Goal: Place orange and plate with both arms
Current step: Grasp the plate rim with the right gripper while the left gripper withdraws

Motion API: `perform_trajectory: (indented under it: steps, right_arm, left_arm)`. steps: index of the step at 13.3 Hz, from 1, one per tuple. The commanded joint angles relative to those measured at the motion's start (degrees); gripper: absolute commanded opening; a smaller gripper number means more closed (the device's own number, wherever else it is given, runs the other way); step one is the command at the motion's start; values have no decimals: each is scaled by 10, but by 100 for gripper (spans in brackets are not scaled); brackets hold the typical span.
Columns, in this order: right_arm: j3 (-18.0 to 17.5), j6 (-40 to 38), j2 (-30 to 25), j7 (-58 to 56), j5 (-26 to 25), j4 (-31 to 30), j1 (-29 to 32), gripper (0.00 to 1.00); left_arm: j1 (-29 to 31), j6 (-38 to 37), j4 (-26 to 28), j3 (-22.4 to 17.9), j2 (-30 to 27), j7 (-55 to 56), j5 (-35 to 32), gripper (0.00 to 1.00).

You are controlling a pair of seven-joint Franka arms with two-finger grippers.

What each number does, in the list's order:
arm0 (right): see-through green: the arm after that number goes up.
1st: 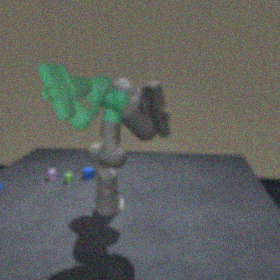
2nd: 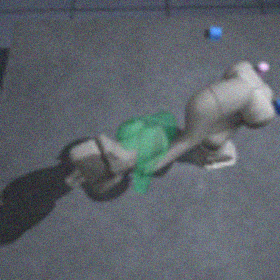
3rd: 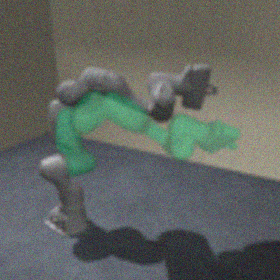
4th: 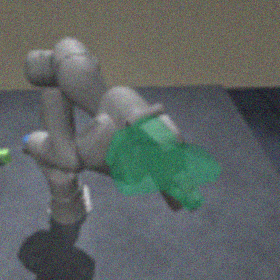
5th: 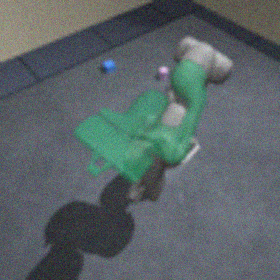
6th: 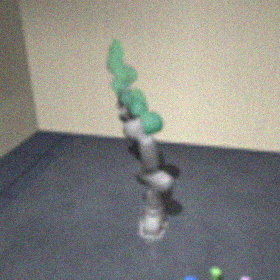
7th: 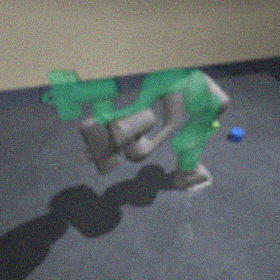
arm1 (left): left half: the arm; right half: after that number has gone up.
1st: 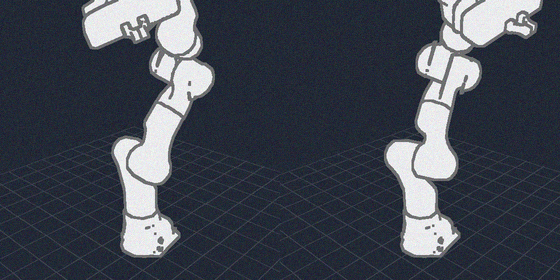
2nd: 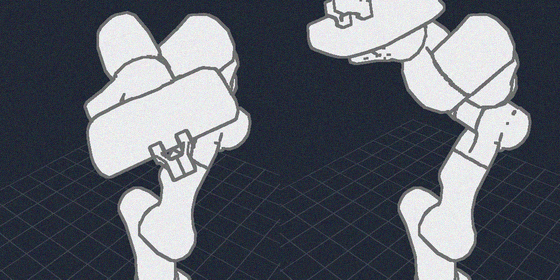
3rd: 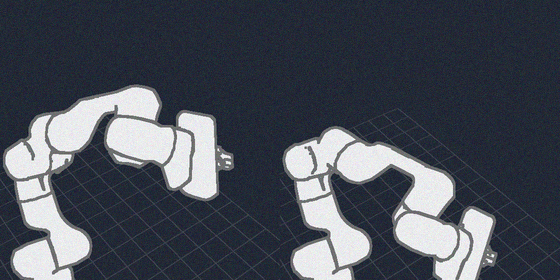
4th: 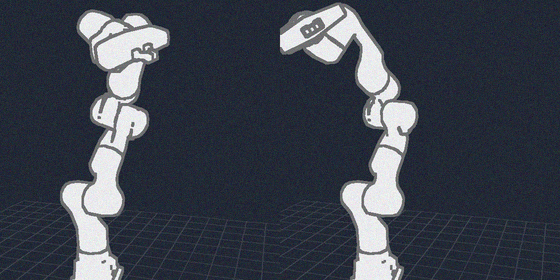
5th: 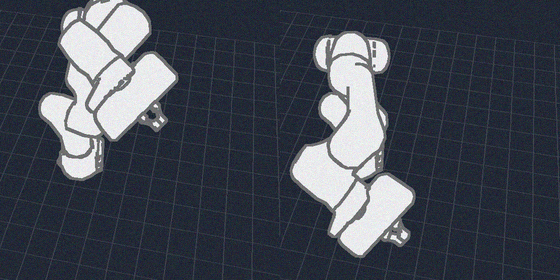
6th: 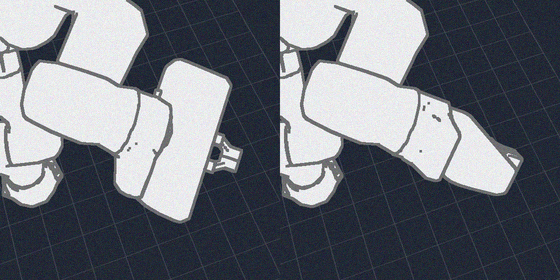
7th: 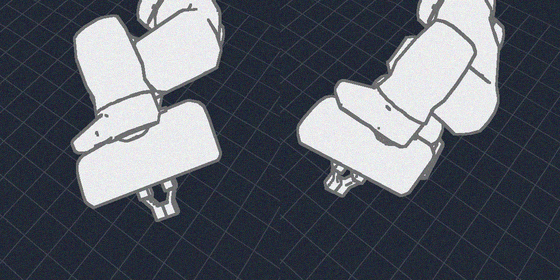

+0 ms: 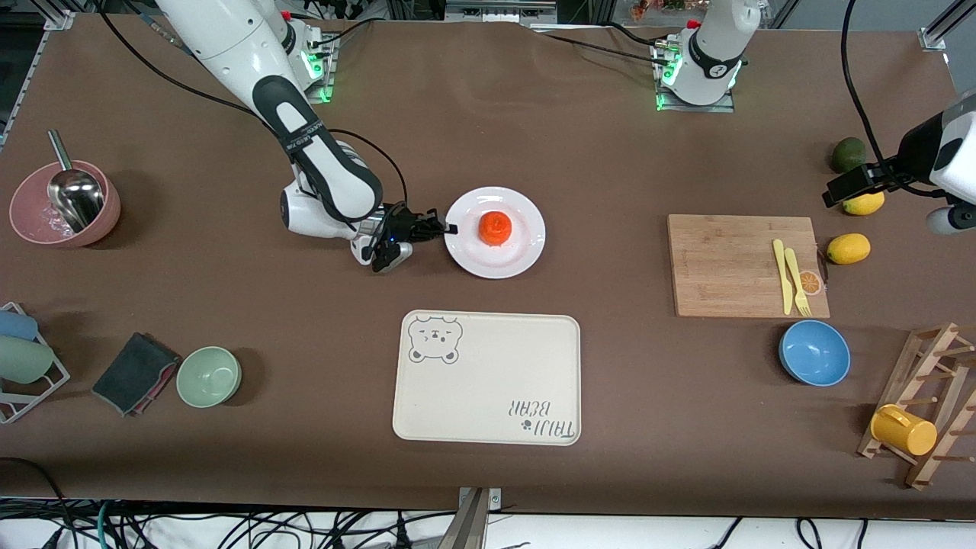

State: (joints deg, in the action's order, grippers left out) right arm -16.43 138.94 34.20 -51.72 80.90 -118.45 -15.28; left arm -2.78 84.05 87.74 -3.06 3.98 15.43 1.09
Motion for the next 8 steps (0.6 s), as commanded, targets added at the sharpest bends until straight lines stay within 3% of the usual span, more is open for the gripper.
perform_trajectory:
  steps: [1,5,8]
  right_arm:
    - [-4,-9,13,-15,7,37,20,0]
    - [-3,-36,31,87,5,122,46,0]
    - [7,-27,104,142,5,239,45,0]
  left_arm:
    - [1,-11,1,-1,-5,-10,14,100]
    - [1,-12,1,-1,-4,-10,14,100]
    - [1,-10,1,0,-2,-9,14,100]
